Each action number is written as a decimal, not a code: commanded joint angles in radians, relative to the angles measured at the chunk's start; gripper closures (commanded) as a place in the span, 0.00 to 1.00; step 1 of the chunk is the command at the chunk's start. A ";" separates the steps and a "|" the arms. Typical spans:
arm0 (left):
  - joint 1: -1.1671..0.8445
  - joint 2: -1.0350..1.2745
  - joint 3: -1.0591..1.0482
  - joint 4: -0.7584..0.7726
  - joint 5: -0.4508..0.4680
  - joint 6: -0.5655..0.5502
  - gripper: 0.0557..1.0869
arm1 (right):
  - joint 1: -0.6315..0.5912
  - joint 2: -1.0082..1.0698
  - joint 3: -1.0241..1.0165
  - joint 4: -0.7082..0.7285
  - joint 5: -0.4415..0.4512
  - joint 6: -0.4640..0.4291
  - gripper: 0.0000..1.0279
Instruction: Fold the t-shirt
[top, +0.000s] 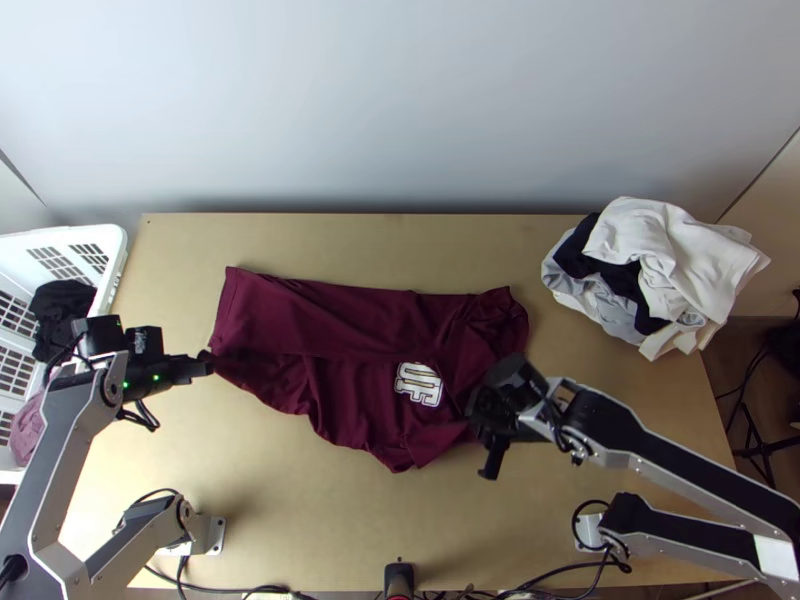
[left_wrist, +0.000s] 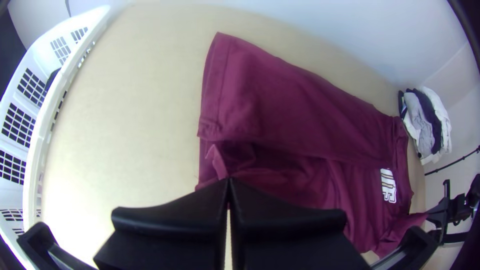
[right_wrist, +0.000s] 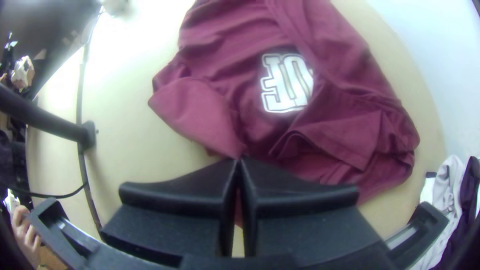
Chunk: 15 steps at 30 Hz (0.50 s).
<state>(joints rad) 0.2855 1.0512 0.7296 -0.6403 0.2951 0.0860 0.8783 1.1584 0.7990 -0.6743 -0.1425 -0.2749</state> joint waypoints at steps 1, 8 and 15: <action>0.004 0.001 0.056 -0.010 0.001 -0.005 0.97 | -0.091 -0.003 0.062 -0.001 0.001 -0.026 0.97; 0.026 0.018 0.114 -0.010 0.003 -0.008 0.97 | -0.156 0.021 0.111 0.041 0.001 -0.029 0.97; 0.043 0.030 0.136 -0.007 0.003 -0.003 0.97 | -0.260 0.073 0.172 0.058 0.001 -0.058 0.97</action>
<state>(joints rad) 0.3134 1.0702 0.8383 -0.6491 0.2966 0.0784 0.7116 1.1900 0.9142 -0.6323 -0.1406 -0.3099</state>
